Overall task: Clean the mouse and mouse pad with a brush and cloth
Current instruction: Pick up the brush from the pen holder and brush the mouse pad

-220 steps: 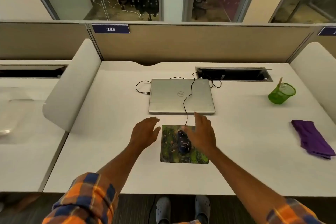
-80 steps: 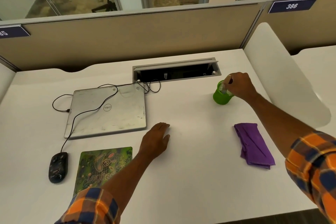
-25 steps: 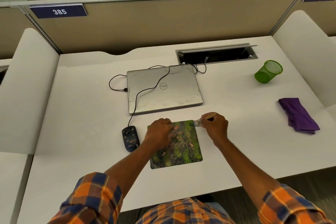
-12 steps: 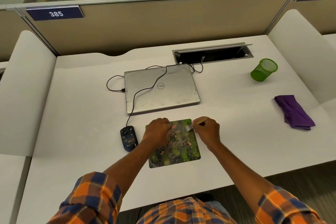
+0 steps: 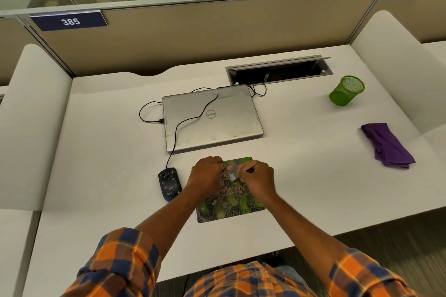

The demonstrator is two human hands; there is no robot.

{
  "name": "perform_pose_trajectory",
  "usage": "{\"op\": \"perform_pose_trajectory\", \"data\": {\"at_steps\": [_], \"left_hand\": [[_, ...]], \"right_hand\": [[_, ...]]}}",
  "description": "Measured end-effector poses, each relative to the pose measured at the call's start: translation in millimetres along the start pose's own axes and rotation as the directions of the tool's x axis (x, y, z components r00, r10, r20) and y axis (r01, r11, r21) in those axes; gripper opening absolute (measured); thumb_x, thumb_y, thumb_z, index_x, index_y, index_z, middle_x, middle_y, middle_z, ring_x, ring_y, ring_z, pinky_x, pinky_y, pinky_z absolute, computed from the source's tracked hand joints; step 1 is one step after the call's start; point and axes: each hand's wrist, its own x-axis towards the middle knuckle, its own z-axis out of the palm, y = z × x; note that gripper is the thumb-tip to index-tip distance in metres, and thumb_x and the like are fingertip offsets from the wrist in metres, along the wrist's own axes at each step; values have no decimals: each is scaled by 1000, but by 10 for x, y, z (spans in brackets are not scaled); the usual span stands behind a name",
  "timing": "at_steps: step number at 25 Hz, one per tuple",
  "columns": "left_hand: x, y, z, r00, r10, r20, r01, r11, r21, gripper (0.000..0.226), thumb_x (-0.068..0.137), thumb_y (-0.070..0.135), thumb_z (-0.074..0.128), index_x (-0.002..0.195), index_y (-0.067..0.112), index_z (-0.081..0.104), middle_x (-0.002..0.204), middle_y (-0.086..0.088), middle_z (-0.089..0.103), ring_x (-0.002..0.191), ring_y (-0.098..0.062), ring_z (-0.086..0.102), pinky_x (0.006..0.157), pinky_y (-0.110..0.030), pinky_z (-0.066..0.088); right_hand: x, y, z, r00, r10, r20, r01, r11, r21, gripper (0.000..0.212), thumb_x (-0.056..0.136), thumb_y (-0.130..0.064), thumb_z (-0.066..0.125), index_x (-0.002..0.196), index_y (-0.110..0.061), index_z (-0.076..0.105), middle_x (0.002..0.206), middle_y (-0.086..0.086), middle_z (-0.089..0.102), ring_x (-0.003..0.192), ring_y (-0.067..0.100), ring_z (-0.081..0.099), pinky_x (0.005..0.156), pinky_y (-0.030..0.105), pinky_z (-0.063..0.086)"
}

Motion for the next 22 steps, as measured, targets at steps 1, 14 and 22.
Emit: {"op": "perform_pose_trajectory", "data": {"at_steps": [1,14,22], "left_hand": [[2,-3,-3,1000,0,1,0,1000,-2,47,89,25,77,135,19,70,139,1,65,126,-24,59,106,-39,49],[-20,24,-7,1000,-2,-15,2,1000,-10,45,91,25,75,135,21,70,137,2,66,124,-22,60,104,-38,49],[-25,23,-25,1000,5,-5,-5,1000,8,47,91,27,75,137,21,68,142,2,65,127,-23,61,108,-40,49]], "right_hand": [[18,44,-59,1000,21,-17,-21,1000,-3,13,83,-9,79,84,-21,85,79,-8,80,75,13,78,73,35,67],[7,56,-134,1000,13,-26,-13,1000,-12,18,79,-19,81,72,-35,79,71,-16,78,69,2,75,63,16,59],[281,252,-575,982,100,-159,-105,994,-22,13,88,-8,77,97,-13,85,93,1,82,88,18,76,71,23,59]]}}
